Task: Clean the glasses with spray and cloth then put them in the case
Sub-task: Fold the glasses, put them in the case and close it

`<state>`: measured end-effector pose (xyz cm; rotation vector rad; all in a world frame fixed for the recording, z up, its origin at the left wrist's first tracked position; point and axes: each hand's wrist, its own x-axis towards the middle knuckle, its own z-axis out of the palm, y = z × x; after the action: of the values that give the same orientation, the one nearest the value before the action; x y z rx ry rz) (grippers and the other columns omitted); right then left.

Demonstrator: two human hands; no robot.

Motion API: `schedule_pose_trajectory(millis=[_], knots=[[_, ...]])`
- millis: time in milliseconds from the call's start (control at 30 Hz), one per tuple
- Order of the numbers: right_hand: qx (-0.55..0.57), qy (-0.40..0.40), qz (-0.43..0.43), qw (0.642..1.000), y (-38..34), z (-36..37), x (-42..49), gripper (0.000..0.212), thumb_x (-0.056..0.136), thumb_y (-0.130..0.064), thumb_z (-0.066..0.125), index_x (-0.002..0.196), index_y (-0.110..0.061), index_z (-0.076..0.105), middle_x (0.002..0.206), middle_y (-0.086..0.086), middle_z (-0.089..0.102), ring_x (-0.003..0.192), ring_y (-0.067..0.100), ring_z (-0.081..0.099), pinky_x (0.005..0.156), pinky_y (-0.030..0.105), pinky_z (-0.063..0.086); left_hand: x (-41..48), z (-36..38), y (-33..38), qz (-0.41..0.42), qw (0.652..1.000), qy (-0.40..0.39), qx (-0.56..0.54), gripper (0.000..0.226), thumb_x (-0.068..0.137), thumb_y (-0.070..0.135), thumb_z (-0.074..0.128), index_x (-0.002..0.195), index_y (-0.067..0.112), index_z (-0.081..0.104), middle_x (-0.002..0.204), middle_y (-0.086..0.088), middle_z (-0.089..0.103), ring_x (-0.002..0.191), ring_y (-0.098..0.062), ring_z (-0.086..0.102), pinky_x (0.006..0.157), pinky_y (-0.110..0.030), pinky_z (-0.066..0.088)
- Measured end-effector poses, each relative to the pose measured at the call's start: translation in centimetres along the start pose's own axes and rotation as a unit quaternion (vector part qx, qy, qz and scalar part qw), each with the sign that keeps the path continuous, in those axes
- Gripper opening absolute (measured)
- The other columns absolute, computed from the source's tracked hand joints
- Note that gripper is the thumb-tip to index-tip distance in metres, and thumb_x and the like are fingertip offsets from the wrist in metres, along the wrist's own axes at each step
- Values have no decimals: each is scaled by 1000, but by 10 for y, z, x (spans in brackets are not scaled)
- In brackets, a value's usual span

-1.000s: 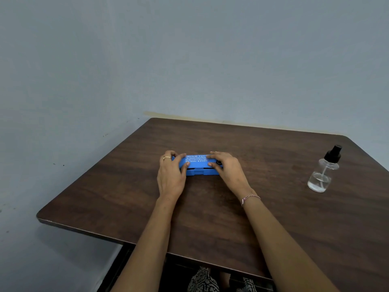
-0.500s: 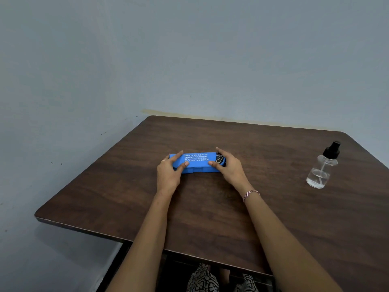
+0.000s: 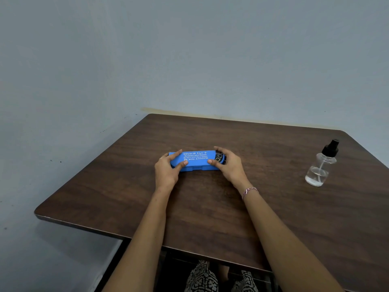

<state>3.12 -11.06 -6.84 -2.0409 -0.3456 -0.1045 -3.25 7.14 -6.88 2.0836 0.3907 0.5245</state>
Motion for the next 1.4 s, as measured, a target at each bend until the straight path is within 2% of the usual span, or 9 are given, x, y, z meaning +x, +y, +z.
schedule_pose_trajectory(millis=[267, 467, 633, 767, 933, 1100, 1200, 1400], knots=[[-8, 10, -7, 1000, 2, 0, -1, 59, 74, -24, 78, 128, -14, 56, 129, 6, 56, 114, 16, 55, 98, 26, 45, -2, -2, -1, 1, 1000, 3, -7, 47, 77, 20, 76, 122, 25, 63, 143, -13, 45, 133, -23, 40, 112, -34, 32], [-8, 10, -5, 1000, 1, 0, -2, 59, 75, -25, 77, 129, -15, 55, 130, 6, 55, 116, 16, 54, 100, 29, 45, -2, -1, 0, -3, 1000, 4, -6, 47, 77, 22, 76, 121, 27, 63, 142, -12, 45, 131, -23, 41, 111, -36, 34], [-13, 21, 2, 1000, -1, 1, -5, 68, 74, -26, 77, 135, -14, 48, 131, 8, 55, 119, 18, 53, 101, 33, 45, -5, -1, 2, -7, 1000, 12, -5, 48, 76, 25, 77, 122, 27, 63, 138, -13, 51, 128, -21, 46, 108, -33, 37], [-11, 37, 35, 999, -5, 1, -6, 78, 73, -27, 79, 139, -11, 39, 136, 10, 52, 121, 20, 52, 101, 31, 44, -10, -4, 6, -5, 999, 35, 3, 50, 74, 28, 78, 122, 24, 63, 129, -10, 59, 117, -19, 55, 102, -29, 42], [3, 39, 36, 999, -4, 0, -11, 74, 75, -20, 77, 137, -8, 39, 135, 11, 53, 121, 19, 53, 101, 32, 45, -13, -6, 10, -16, 999, 38, 9, 52, 75, 27, 78, 124, 24, 61, 130, -9, 58, 115, -19, 55, 100, -29, 43], [67, 80, 38, 994, 1, -11, -15, 67, 74, -12, 78, 132, -6, 44, 130, 11, 57, 117, 17, 56, 101, 35, 46, -15, 4, 22, -14, 1000, 27, 1, 54, 74, 29, 78, 125, 25, 61, 128, -10, 59, 112, -20, 57, 98, -32, 46], [102, 122, 54, 986, 4, -27, -17, 66, 76, -6, 76, 134, -3, 45, 132, 11, 56, 118, 17, 55, 102, 32, 45, -14, 18, 36, 2, 1000, 17, -5, 53, 74, 29, 78, 125, 25, 61, 130, -10, 58, 115, -22, 56, 100, -36, 45], [107, 215, 97, 966, 22, -67, -18, 59, 80, -5, 71, 134, -6, 48, 130, 10, 57, 114, 16, 57, 102, 32, 44, -14, 64, 65, 15, 998, -32, -47, 47, 80, 24, 74, 125, 23, 61, 135, -9, 54, 122, -21, 51, 102, -32, 42]])
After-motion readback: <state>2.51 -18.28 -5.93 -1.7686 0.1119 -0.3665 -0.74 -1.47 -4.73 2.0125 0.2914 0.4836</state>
